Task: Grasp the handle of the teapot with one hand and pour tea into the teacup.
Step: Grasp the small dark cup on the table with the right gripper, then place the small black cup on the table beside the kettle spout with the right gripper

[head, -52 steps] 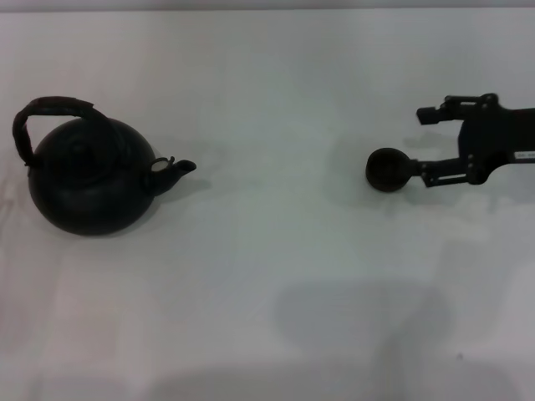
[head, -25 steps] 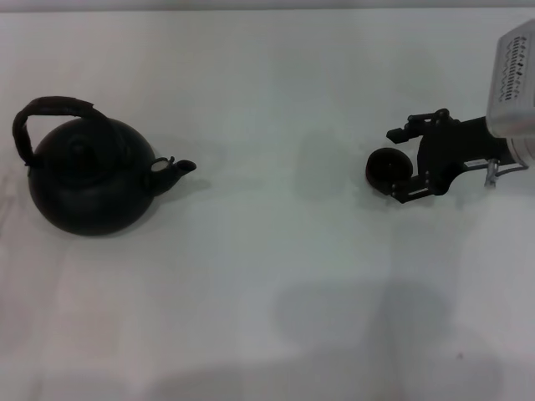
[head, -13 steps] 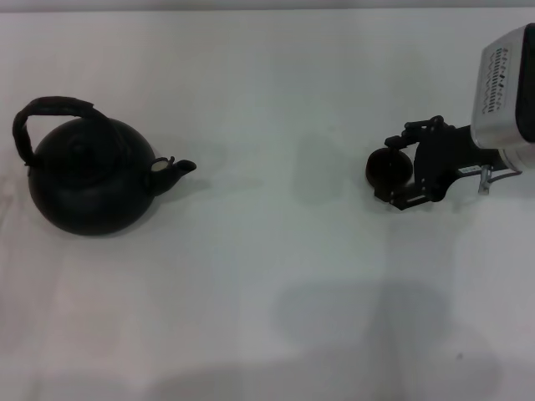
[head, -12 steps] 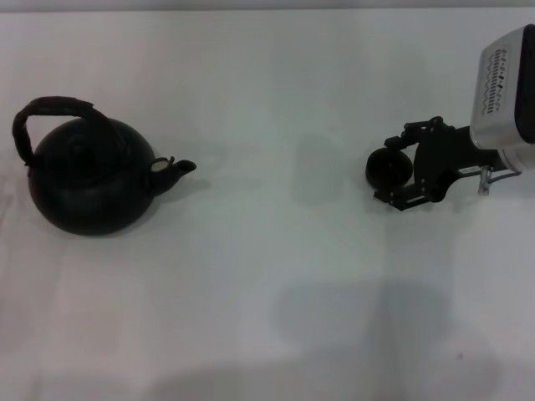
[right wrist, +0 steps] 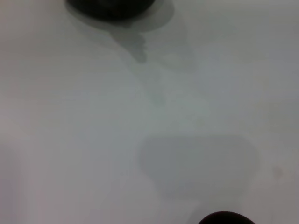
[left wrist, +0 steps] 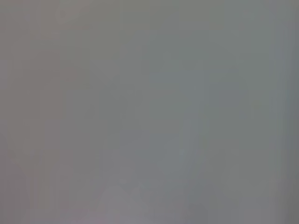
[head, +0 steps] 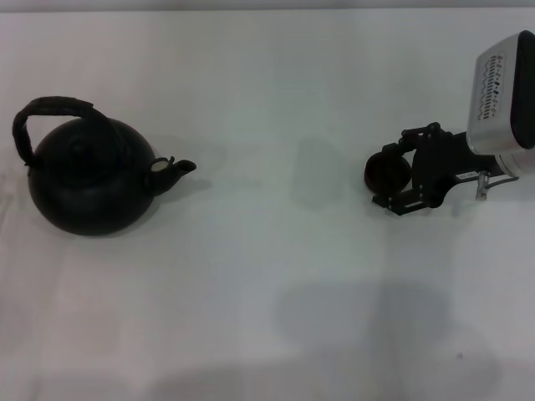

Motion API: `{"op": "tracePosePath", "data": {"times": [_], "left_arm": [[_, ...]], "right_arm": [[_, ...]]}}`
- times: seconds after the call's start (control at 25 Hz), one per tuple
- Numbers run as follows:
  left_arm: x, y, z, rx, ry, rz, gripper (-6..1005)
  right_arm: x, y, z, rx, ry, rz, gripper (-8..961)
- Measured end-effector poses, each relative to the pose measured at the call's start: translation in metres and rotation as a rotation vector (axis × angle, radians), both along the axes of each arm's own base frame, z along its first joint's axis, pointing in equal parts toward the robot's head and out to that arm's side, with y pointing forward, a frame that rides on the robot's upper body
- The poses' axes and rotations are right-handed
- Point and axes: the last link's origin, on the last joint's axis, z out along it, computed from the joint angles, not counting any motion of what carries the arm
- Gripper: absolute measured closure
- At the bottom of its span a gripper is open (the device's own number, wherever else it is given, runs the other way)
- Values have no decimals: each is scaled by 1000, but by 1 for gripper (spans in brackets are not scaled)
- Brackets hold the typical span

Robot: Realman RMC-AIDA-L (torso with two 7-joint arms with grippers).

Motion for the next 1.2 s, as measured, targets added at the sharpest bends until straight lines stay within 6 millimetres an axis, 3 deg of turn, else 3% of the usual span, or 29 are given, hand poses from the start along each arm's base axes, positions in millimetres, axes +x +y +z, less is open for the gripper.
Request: {"op": "tracePosePath", "data": {"times": [0.08, 0.28, 0.64, 0.96, 1.2], "left_arm": [[0, 0, 0, 0, 0, 0, 155], [0, 0, 0, 0, 0, 1, 155], [-1, -2, -1, -4, 0, 4, 156], [0, -2, -2, -6, -2, 2, 156], [1, -2, -2, -8, -2, -1, 155]], "right_arm": [[0, 0, -1, -1, 0, 1, 98], [-1, 0, -2, 0, 0, 2, 225], [-7, 0, -1, -3, 24, 10, 224], [-30, -1, -1, -63, 97, 6, 225], [-55, -4, -17, -138, 123, 26, 225]]}}
